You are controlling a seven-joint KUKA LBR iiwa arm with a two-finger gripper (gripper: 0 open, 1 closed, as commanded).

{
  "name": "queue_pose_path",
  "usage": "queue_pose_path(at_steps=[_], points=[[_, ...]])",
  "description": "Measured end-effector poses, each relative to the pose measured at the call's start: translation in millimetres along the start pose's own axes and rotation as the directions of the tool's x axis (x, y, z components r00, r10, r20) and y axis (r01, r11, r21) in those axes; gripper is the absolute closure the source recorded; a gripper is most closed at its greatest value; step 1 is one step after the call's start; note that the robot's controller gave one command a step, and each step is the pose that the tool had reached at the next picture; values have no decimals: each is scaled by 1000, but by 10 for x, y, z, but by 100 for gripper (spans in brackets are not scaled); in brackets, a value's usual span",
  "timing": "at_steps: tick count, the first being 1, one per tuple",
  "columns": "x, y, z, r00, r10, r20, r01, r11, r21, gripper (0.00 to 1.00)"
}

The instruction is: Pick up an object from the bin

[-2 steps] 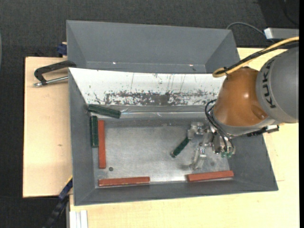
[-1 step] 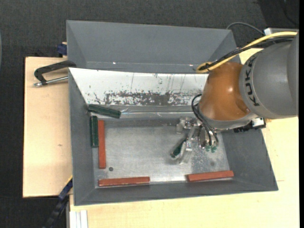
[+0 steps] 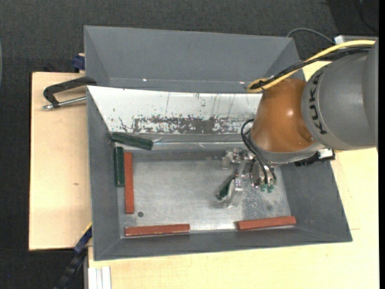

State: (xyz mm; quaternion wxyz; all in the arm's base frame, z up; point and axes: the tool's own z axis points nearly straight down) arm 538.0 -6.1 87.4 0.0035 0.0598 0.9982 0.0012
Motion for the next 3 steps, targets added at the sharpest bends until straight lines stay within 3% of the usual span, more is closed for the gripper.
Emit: queue_pose_path(at_steps=[1, 2, 3], points=[[118, 33, 124, 996, -94, -6, 94, 996, 1, 0], [314, -727, 156, 978, -209, -4, 209, 978, 2, 100], [314, -727, 156, 978, -210, -4, 210, 978, 2, 100]])
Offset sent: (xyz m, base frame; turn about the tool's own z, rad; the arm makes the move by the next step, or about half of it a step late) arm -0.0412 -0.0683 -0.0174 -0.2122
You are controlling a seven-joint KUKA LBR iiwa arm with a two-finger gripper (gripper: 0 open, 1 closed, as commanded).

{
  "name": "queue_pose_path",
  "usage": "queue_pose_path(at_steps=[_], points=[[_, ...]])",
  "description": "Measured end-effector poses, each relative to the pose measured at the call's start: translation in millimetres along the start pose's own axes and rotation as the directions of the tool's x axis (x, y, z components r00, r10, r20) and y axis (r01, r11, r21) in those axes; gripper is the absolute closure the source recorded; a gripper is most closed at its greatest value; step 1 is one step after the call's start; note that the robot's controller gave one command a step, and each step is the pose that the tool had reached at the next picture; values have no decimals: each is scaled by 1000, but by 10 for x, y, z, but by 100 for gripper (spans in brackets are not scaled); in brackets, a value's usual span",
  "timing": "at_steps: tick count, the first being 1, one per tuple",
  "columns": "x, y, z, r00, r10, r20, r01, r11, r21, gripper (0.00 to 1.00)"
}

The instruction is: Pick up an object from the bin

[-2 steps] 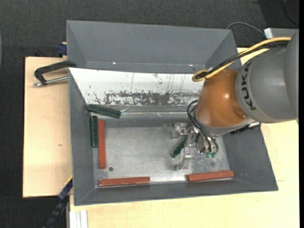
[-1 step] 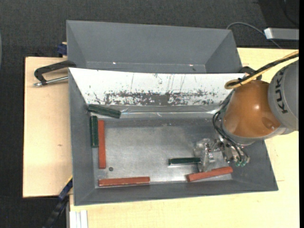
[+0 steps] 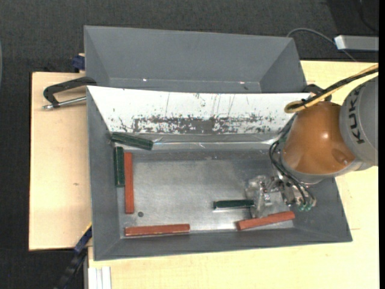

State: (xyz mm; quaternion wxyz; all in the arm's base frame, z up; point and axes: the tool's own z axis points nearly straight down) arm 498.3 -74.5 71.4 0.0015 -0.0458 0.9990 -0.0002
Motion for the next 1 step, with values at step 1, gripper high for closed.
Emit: queue_pose_path(at_steps=[1], points=[[-207, 68, -1563, 1000, 17, 5, -17, 1000, 0, 100]])
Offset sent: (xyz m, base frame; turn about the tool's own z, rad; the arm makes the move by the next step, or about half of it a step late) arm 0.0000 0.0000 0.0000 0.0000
